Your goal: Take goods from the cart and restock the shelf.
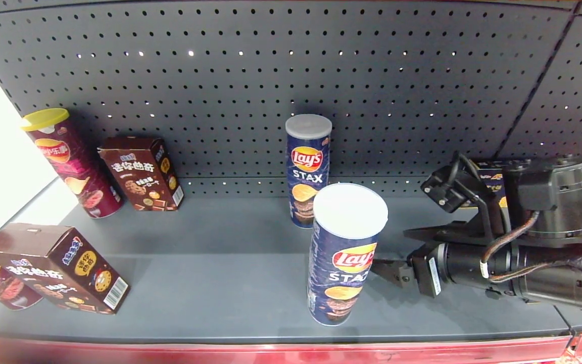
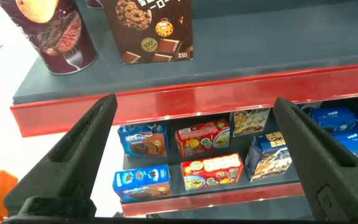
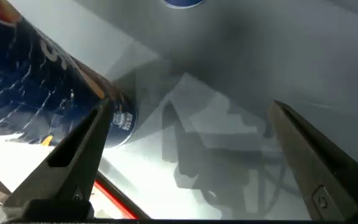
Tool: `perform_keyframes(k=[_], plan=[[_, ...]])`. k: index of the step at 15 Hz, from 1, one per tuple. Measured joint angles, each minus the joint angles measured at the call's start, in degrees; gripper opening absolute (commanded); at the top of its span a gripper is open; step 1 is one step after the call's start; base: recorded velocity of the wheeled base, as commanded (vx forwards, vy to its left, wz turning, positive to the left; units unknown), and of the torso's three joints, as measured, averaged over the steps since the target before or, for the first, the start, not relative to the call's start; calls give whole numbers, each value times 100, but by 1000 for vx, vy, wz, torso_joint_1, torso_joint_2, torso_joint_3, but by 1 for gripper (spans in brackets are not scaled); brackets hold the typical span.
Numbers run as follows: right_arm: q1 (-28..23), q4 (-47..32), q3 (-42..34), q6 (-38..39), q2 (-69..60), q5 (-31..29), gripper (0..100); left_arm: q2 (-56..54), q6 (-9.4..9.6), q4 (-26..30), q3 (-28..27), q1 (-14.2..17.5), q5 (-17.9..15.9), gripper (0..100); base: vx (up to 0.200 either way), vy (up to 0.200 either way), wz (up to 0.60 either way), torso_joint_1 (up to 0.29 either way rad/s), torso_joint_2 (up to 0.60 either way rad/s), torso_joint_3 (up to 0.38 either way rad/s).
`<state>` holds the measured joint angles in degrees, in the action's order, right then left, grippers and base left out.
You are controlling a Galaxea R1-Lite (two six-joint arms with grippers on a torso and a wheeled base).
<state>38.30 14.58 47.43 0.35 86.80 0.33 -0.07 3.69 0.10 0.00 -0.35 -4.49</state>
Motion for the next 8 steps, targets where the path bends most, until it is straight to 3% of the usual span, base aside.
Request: perform_keyframes(k=[8], plan=[[166,105,-78,-2,239,-11,100,0,-9,0,0,0,-18,100,0,0,0,0,0,0]])
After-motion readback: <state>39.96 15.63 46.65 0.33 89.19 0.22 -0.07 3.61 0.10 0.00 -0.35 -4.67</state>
